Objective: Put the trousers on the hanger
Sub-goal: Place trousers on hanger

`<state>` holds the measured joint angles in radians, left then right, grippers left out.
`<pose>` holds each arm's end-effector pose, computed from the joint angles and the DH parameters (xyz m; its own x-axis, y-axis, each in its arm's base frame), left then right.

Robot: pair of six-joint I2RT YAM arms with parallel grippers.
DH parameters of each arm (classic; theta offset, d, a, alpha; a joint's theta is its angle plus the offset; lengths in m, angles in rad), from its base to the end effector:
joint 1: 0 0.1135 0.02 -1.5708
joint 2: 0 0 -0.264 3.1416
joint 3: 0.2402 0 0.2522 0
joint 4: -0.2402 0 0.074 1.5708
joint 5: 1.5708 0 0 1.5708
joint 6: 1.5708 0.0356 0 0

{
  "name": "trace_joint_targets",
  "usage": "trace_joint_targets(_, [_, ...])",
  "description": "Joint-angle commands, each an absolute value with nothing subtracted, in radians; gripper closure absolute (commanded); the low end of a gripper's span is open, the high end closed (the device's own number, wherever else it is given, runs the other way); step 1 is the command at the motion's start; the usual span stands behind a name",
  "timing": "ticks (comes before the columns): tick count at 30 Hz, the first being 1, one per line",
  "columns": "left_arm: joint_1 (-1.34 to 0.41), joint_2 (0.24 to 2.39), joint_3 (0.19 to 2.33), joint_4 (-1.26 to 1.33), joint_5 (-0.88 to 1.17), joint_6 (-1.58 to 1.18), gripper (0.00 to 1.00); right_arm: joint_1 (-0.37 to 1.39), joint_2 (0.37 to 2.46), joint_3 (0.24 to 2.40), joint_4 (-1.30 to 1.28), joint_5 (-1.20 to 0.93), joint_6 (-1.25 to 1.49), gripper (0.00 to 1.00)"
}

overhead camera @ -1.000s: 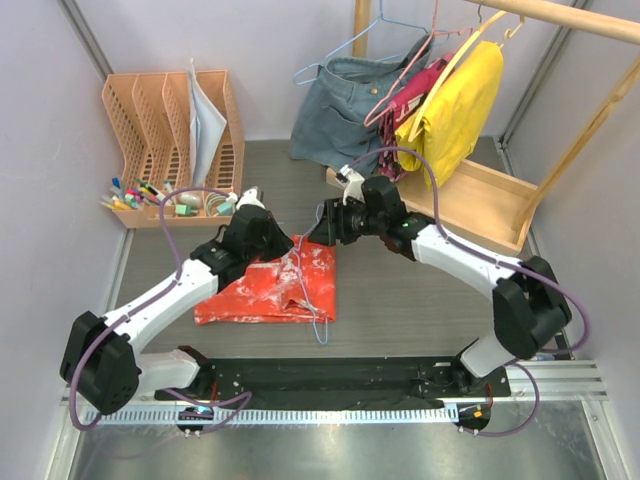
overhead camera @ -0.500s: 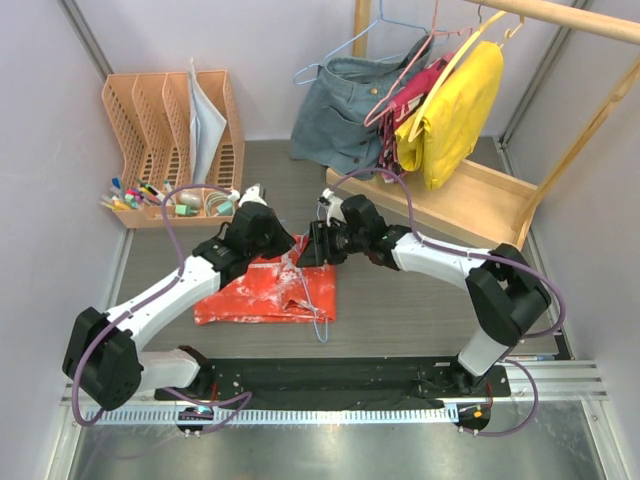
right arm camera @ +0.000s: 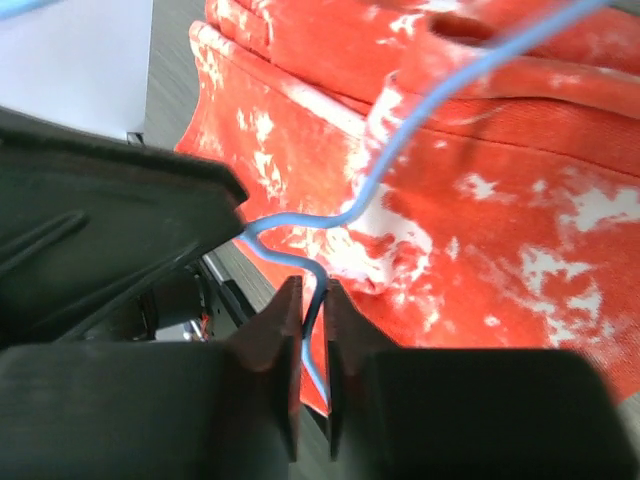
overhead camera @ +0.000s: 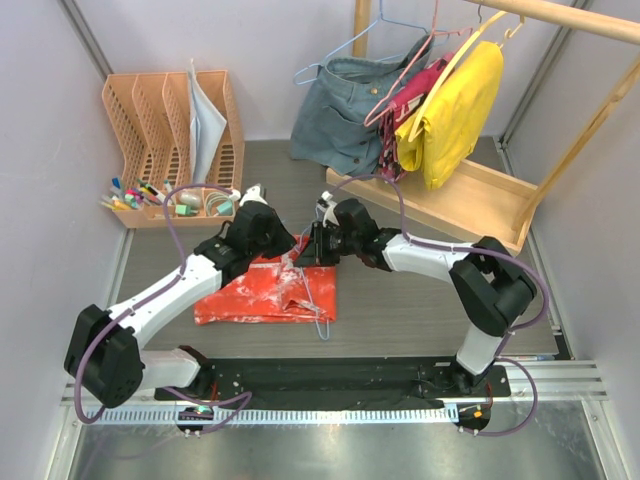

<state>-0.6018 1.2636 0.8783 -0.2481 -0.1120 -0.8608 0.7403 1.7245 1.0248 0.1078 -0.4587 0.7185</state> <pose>0.2313 -0.1540 0.2639 -0.6884 -0.4415 -0.5756 -0.0517 0.8213 -0.5681 0.2657 0.2641 0.2034 -0.8868 -0.0107 -0.4621 -0.3883 0.5595 0.7322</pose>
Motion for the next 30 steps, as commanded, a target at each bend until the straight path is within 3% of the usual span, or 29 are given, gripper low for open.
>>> trace_joint_targets(1, [-0.603,1.241,0.923,-0.224,-0.065,-0.833,0.76,0.703,1.723,1.054,0.167,-0.479,0.816,0.99])
trace_joint_targets(2, [-0.597,1.232,0.928,-0.233,-0.048,-0.810,0.67,0.692,1.721,1.048,0.182,-0.507,0.834,0.99])
trace_joint_targets(3, [-0.586,1.223,0.928,-0.236,-0.023,-0.796,0.49,0.677,1.718,1.040,0.189,-0.524,0.866,0.99])
trace_joint_targets(4, [-0.557,1.189,0.925,-0.236,0.041,-0.789,0.43,0.651,1.717,1.026,0.210,-0.541,0.885,0.99])
trace_joint_targets(8, [-0.489,1.068,0.876,-0.203,0.216,-0.801,0.35,0.608,1.715,0.989,0.334,-0.655,0.980,0.99])
trace_joint_targets(11, [-0.466,0.961,0.836,-0.225,0.229,-0.819,0.30,0.584,1.717,0.954,0.455,-0.689,1.080,0.99])
trace_joint_targets(16, [-0.411,0.943,0.818,-0.432,0.032,-0.837,0.34,0.563,1.700,0.916,0.499,-0.726,1.120,0.99])
trace_joint_targets(20, [-0.316,1.111,0.801,-0.416,0.161,-0.850,0.41,0.551,1.683,0.876,0.557,-0.752,1.169,0.99])
trace_joint_targets(24, [-0.311,1.228,0.813,-0.347,0.297,-0.862,0.38,0.538,1.667,0.835,0.612,-0.776,1.200,0.99])
trace_joint_targets(30, [-0.337,1.345,0.819,-0.344,0.281,-0.891,0.41,0.528,1.663,0.798,0.672,-0.788,1.262,0.99])
